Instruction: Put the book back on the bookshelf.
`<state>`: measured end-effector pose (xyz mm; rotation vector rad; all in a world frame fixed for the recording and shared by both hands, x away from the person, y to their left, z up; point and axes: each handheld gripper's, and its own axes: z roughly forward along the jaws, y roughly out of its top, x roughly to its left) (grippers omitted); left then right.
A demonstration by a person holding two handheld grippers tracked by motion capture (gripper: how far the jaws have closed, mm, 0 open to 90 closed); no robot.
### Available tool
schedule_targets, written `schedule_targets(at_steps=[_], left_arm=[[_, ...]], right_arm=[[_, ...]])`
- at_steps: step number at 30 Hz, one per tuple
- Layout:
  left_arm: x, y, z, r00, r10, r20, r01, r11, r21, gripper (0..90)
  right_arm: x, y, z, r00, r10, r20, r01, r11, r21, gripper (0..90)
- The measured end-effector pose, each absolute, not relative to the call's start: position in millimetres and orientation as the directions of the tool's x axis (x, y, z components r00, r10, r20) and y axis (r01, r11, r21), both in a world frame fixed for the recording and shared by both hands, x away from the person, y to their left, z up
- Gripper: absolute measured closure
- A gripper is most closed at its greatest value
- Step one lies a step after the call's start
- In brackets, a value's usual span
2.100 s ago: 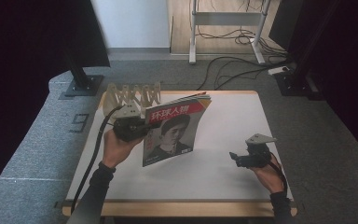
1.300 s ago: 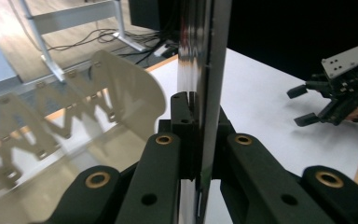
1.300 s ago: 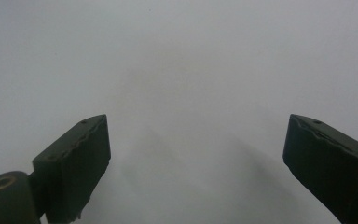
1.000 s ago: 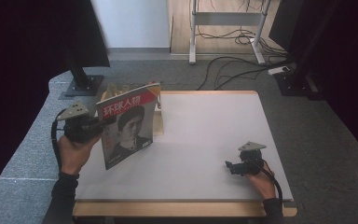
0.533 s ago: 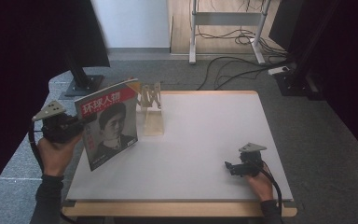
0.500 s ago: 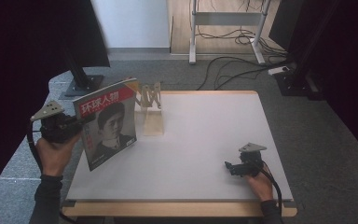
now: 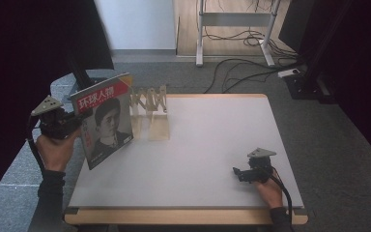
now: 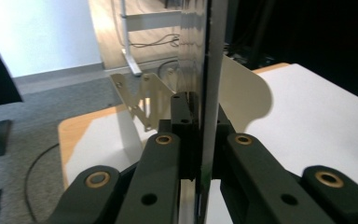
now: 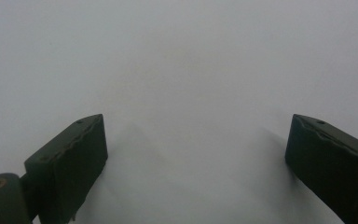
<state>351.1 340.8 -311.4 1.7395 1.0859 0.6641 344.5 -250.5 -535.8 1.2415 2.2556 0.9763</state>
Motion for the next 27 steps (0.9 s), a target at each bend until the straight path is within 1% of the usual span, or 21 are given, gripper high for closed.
schedule_targets(at_steps=[8, 13, 20, 21, 23, 27], left_arm=[[371.2, 335.3, -316.7, 0.424, 0.905, -0.014, 0.376, -0.162, 0.912, 87.0], [387.6, 331.8, -320.8, 0.402, 0.915, -0.037, 0.369, -0.124, 0.921, 87.0], [403.8, 328.2, -328.6, 0.399, 0.914, -0.066, 0.35, -0.085, 0.933, 87.0], [407.1, 325.6, -334.0, 0.413, 0.909, -0.058, 0.328, -0.089, 0.94, 86.9], [408.2, 323.8, -337.0, 0.414, 0.909, -0.051, 0.323, -0.095, 0.942, 86.9], [407.8, 323.2, -344.4, 0.423, 0.905, -0.042, 0.335, -0.113, 0.935, 86.5]], right_arm=[[344.4, -250.5, -535.8, -0.535, 0.845, -0.003, 0.576, 0.367, 0.73, 4.9], [344.4, -250.5, -535.8, -0.534, 0.846, -0.001, 0.578, 0.366, 0.73, 4.9], [344.5, -250.4, -535.8, -0.533, 0.846, -0.002, 0.577, 0.365, 0.73, 4.9], [344.4, -250.4, -535.9, -0.533, 0.846, -0.002, 0.577, 0.365, 0.73, 4.9], [344.5, -250.4, -535.9, -0.534, 0.846, -0.002, 0.577, 0.366, 0.73, 4.9], [344.4, -250.4, -535.8, -0.533, 0.846, -0.001, 0.578, 0.365, 0.73, 4.9]])
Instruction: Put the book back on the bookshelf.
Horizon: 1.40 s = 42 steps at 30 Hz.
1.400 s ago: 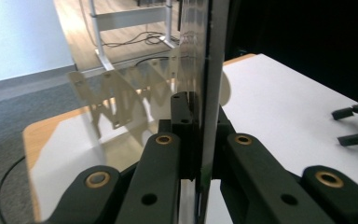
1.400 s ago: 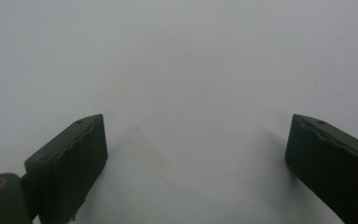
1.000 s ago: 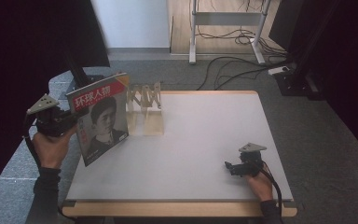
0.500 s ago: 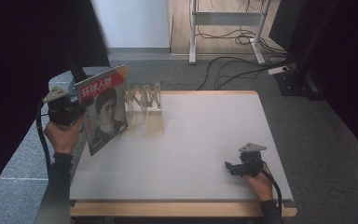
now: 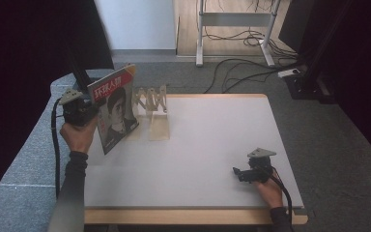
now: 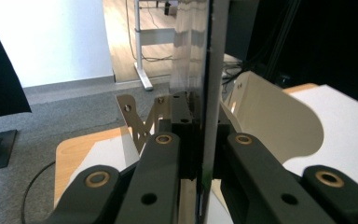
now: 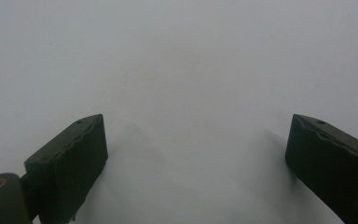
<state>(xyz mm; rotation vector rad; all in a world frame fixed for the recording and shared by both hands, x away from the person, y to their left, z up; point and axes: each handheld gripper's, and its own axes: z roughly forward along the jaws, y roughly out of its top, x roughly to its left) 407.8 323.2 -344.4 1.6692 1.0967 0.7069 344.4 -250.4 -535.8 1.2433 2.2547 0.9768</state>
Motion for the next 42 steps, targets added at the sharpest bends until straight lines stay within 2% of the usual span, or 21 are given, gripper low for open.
schedule_targets(at_steps=[2, 7, 13, 22, 30, 42], left_arm=[[405.7, 330.2, -341.6, 0.445, 0.893, -0.07, 0.384, -0.119, 0.916, 86.2], [402.0, 339.3, -335.2, 0.467, 0.881, -0.071, 0.486, -0.19, 0.853, 85.6], [401.0, 346.6, -334.9, 0.469, 0.879, -0.09, 0.551, -0.211, 0.807, 86.2], [401.5, 348.0, -337.2, 0.425, 0.894, -0.143, 0.47, -0.083, 0.879, 87.2], [410.1, 336.4, -348.8, 0.406, 0.905, -0.129, 0.432, -0.066, 0.899, 87.0], [408.5, 345.6, -362.1, 0.371, 0.924, -0.098, 0.461, -0.091, 0.883, 84.0]], right_arm=[[344.4, -250.4, -535.9, -0.534, 0.846, -0.002, 0.577, 0.366, 0.73, 4.9], [344.4, -250.4, -535.9, -0.534, 0.846, -0.002, 0.577, 0.366, 0.73, 4.9], [344.5, -250.4, -535.9, -0.534, 0.846, -0.001, 0.578, 0.366, 0.73, 4.9], [344.5, -250.4, -535.9, -0.534, 0.846, -0.001, 0.578, 0.365, 0.73, 4.8], [344.4, -250.4, -535.9, -0.534, 0.846, -0.001, 0.578, 0.365, 0.73, 4.9], [344.6, -250.5, -535.8, -0.535, 0.845, -0.003, 0.577, 0.368, 0.729, 4.9]])
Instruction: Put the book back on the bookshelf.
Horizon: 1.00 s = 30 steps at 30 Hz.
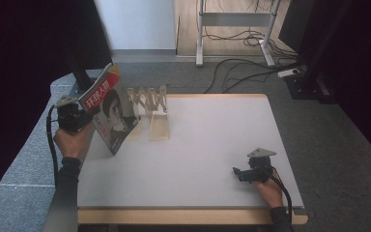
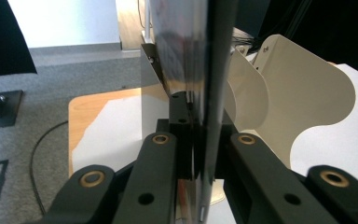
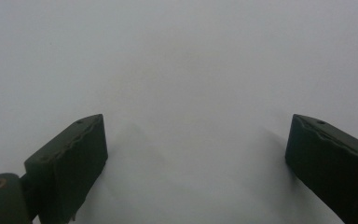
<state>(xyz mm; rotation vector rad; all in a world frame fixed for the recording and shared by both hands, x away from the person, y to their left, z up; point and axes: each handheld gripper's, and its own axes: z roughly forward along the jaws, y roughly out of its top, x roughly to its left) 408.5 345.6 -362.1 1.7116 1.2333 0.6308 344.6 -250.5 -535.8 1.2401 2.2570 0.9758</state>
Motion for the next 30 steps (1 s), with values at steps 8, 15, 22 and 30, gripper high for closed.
schedule_targets(at_steps=[8, 15, 22, 30], left_arm=[[407.2, 342.7, -364.8, 0.385, 0.918, -0.092, 0.466, -0.107, 0.878, 72.9], [398.5, 343.0, -364.9, 0.391, 0.917, -0.083, 0.461, -0.117, 0.88, 46.7], [378.8, 341.1, -364.2, 0.406, 0.911, -0.072, 0.468, -0.139, 0.873, 21.6], [353.9, 340.4, -363.5, 0.44, 0.894, -0.086, 0.484, -0.155, 0.861, 5.1]], right_arm=[[344.8, -250.5, -535.7, -0.536, 0.844, -0.003, 0.577, 0.368, 0.73, 4.8], [344.9, -250.5, -535.6, -0.536, 0.844, -0.003, 0.577, 0.369, 0.729, 4.8], [344.9, -250.4, -535.4, -0.536, 0.844, -0.003, 0.577, 0.369, 0.728, 4.9], [344.9, -250.4, -535.4, -0.536, 0.844, -0.003, 0.577, 0.369, 0.728, 4.9]])
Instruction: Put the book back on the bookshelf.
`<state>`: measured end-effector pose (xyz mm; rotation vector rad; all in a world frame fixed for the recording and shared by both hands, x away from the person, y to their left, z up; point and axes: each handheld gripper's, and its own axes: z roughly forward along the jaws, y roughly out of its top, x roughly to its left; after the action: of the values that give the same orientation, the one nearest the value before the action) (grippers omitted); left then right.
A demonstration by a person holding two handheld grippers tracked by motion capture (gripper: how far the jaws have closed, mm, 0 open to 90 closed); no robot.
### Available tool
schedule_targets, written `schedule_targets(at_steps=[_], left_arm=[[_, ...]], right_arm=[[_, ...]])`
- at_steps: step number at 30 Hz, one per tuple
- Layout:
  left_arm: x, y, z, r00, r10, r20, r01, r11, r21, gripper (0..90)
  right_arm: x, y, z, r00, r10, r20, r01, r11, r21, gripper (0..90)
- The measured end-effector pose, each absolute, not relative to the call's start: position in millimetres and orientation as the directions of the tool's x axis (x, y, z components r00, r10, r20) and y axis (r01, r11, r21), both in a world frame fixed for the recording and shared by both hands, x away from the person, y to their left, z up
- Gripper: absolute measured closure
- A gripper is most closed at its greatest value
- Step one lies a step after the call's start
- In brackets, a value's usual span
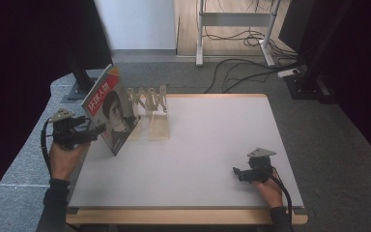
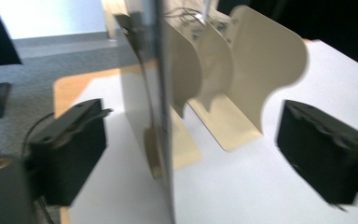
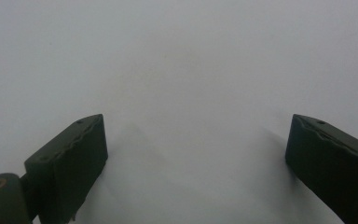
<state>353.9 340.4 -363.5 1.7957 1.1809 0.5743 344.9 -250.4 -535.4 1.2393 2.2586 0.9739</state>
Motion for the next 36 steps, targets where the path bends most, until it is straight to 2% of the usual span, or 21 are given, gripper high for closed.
schedule_targets(at_steps=[2, 4, 13, 23, 29, 36], left_arm=[[347.8, 336.3, -365.6, 0.449, 0.89, -0.076, 0.489, -0.174, 0.854, 0.0], [338.2, 329.0, -368.9, 0.455, 0.889, -0.042, 0.491, -0.211, 0.845, 0.0], [321.6, 307.0, -383.0, 0.538, 0.842, -0.039, 0.47, -0.261, 0.843, 0.0], [326.7, 268.8, -413.1, 0.64, 0.765, -0.072, 0.457, -0.303, 0.836, 0.0], [328.8, 248.3, -427.5, 0.675, 0.735, -0.061, 0.451, -0.346, 0.823, 0.0], [335.6, 225.5, -465.6, 0.724, 0.682, -0.1, 0.477, -0.39, 0.787, 0.0]], right_arm=[[344.9, -250.4, -535.4, -0.536, 0.844, -0.004, 0.577, 0.369, 0.729, 4.9], [344.8, -250.3, -535.3, -0.535, 0.845, -0.002, 0.579, 0.368, 0.728, 4.9], [344.8, -250.3, -535.3, -0.535, 0.845, -0.002, 0.578, 0.368, 0.728, 4.9], [344.9, -250.3, -535.4, -0.535, 0.845, -0.001, 0.579, 0.367, 0.728, 4.8], [344.8, -250.4, -535.4, -0.535, 0.845, -0.001, 0.578, 0.367, 0.728, 4.8], [344.7, -250.3, -535.5, -0.535, 0.845, -0.001, 0.578, 0.367, 0.729, 4.8]])
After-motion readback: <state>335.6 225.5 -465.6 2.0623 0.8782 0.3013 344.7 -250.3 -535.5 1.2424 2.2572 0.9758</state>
